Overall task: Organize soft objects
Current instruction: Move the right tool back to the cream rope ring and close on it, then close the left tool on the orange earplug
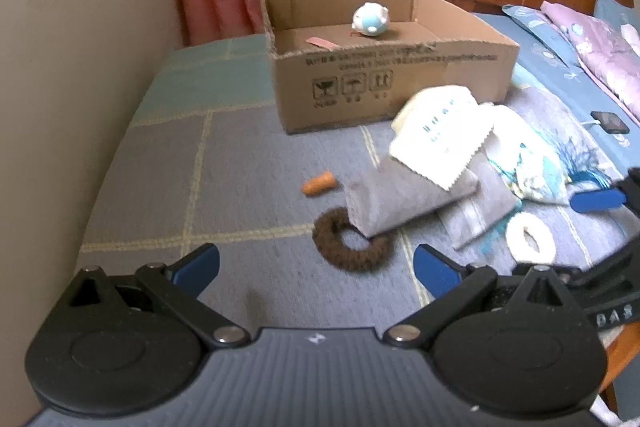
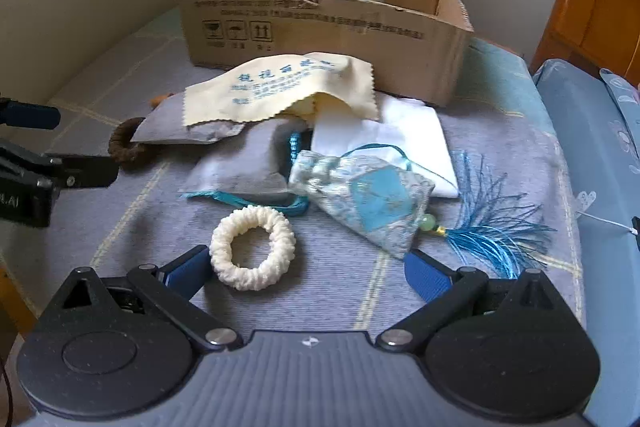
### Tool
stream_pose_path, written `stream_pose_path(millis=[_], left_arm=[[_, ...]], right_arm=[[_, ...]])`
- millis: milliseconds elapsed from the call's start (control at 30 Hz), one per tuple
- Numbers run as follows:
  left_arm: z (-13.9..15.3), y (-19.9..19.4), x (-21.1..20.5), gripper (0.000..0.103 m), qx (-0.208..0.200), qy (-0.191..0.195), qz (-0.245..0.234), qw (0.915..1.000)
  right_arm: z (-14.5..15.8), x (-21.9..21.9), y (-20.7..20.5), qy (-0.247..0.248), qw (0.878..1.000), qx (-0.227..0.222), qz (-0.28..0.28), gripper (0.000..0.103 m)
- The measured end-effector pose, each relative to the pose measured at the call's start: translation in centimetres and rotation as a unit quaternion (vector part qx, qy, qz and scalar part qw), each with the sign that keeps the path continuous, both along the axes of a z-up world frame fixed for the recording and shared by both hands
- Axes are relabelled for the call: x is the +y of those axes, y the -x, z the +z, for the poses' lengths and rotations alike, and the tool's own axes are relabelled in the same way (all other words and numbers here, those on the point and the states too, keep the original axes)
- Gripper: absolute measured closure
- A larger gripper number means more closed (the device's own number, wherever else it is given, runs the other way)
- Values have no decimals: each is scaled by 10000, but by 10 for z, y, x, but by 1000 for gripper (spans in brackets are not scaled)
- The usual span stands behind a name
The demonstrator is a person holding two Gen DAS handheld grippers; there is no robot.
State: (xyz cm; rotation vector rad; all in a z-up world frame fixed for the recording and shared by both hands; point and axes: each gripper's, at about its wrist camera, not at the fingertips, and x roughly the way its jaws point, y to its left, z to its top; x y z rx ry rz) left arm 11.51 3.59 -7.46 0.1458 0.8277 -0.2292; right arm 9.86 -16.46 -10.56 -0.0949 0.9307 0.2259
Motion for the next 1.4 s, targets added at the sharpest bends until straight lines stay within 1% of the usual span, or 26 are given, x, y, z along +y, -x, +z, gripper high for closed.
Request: stream_pose_path(millis=[200, 300, 433, 633, 700, 767, 867, 900, 933, 967, 1000, 1033, 1100, 1133, 1200, 1233, 1300, 1367, 1400], left_arm=[[8, -19, 8, 1, -162, 83, 228, 9996], [6, -33, 7, 1, -155, 16, 376, 9992], [0, -45, 1, 1, -164, -107, 443, 9988], [-2, -51, 2, 1, -201, -6, 544, 9983], [-2, -51, 4, 1, -213, 21, 581, 9981], [-2, -53, 5, 1, -189, 50, 616, 9979], [-5, -57, 5, 3, -132, 130, 553, 9983], [-6, -58, 4, 4, -125, 129, 544, 9984], [-7, -58, 3, 4, -131, 116, 560, 9983], [-8, -58, 3, 6, -131, 114, 567, 9982], [-9, -59, 2, 11, -127, 136, 552, 9983], [-9, -59, 2, 13, -112, 161, 543, 9983], [-11, -60, 2, 22, -82, 208, 544, 9983], [-12, -61, 2, 25, -73, 222, 572, 9981], [-13, -62, 1, 37, -51, 231, 644, 9976], [-14, -62, 0, 38, -16, 255, 662, 9975], [-16, -64, -3, 46, 64, 292, 707, 9971], [-19, -64, -7, 48, 119, 278, 744, 9968], [-20, -63, -9, 48, 71, 209, 762, 9968]], right_arm=[[-1, -1, 2, -4, 10000, -76, 63, 0], [-1, -1, 5, -4, 9998, -153, 135, 0], [2, 2, 12, 6, 9989, -321, 332, 10], [8, 7, 16, 11, 9971, -441, 625, 28], [11, 8, 18, 106, 9963, -517, 685, 28], [15, 5, 20, 78, 9955, -586, 740, 28], [20, 1, 24, -169, 9944, -553, 888, 29], [20, 0, 24, -228, 9943, -522, 900, 29], [18, 1, 23, -255, 9944, -468, 911, 34], [16, 3, 22, -233, 9946, -433, 913, 40], [13, 4, 20, -178, 9949, -403, 904, 43], [12, 6, 21, -146, 9949, -407, 910, 44], [11, 9, 21, -128, 9943, -443, 964, 44], [11, 10, 20, -130, 9941, -442, 981, 44], [11, 10, 19, -142, 9940, -451, 984, 44], [10, 11, 18, -134, 9939, -460, 992, 44], [10, 12, 18, -133, 9938, -480, 995, 44], [10, 13, 18, -141, 9936, -500, 1001, 44], [9, 13, 17, -139, 9935, -507, 1008, 44]])
